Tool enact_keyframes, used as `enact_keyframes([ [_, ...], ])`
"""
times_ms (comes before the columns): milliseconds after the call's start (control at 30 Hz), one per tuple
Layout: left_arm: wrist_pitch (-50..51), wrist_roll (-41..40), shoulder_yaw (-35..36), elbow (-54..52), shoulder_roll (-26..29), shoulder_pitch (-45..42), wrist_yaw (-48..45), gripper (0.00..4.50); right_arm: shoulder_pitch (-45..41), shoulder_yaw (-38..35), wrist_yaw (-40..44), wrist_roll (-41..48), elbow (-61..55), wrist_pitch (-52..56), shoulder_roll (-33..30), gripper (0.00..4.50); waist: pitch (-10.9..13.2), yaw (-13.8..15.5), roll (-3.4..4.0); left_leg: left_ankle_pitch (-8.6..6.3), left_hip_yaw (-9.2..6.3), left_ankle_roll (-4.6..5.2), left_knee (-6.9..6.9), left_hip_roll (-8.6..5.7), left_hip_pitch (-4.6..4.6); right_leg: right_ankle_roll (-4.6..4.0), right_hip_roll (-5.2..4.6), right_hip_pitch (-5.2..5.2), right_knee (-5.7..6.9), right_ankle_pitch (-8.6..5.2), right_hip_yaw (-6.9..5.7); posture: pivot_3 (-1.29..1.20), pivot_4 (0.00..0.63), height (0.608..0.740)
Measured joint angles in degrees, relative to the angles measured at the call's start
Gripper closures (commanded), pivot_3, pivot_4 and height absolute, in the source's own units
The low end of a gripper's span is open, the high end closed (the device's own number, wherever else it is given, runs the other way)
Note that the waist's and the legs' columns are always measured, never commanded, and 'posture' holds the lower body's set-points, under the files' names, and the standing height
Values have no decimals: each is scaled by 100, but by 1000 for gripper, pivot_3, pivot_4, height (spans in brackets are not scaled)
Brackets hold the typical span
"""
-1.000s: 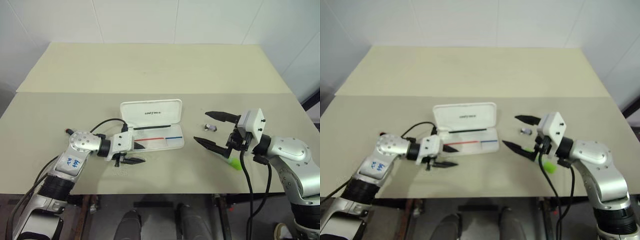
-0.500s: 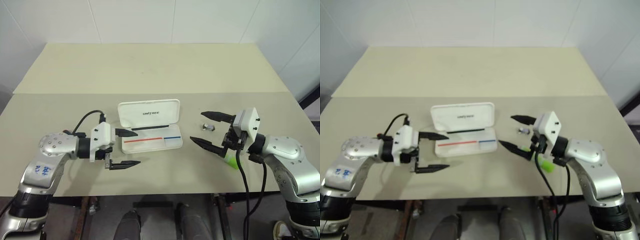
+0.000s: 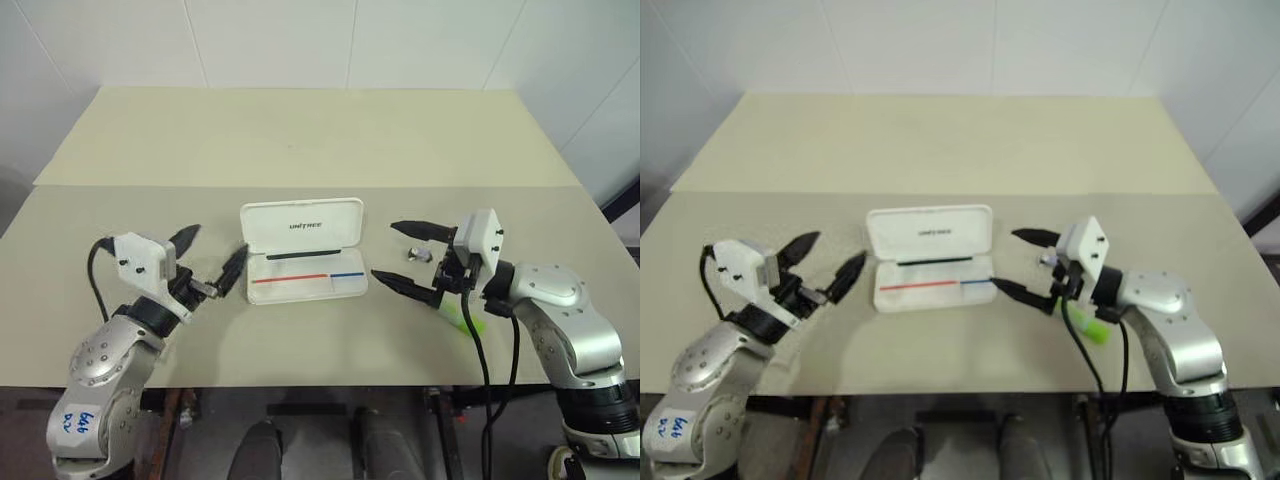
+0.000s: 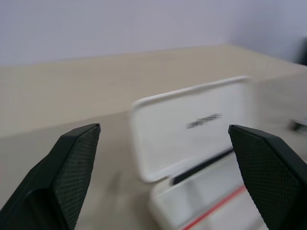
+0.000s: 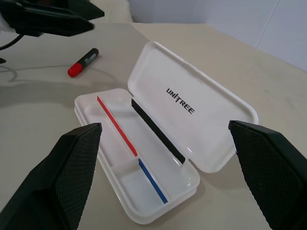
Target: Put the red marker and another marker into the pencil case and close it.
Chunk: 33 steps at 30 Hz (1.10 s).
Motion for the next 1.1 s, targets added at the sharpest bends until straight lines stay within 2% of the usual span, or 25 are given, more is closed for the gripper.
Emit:
enact_keyframes([
  [200, 1174, 560, 302, -348, -668, -116, 1706, 20, -24, 46, 58, -9, 110, -55, 3, 0, -1, -1, -1, 0, 0, 0, 2, -1, -1, -7, 0, 2, -7, -2, 0, 0, 150, 740],
  [367, 1870, 776, 682, -331, -1113, -436, 2460, 20, -80, 84, 66, -10, 128, -59, 19, 0, -3, -1, -6, 0, 0, -1, 4, -3, -2, -12, 0, 3, -14, -5, 1, 0, 150, 740],
  [967, 2964, 1154, 739, 433, -1978, -1327, 3185, 20, -182, 114, 49, -9, 147, -60, 25, 0, -6, 0, -13, 0, 0, -4, -1, -4, -8, -11, 0, 3, -30, -3, 0, 0, 150, 740],
  [1067, 3103, 1269, 781, 583, -1981, -1547, 3260, 20, -178, 113, 9, -9, 101, -60, 25, 0, -6, 0, -13, 0, 0, -5, -1, -4, -7, -12, 0, 2, -30, -3, -1, 0, 150, 740],
  [1100, 3147, 1302, 828, 626, -1977, -1617, 3274, 396, -175, 113, -3, -9, 69, -60, 25, 0, -6, -2, -13, 0, 1, -5, 0, -4, -7, -13, 0, 3, -30, -4, -1, 0, 150, 740],
])
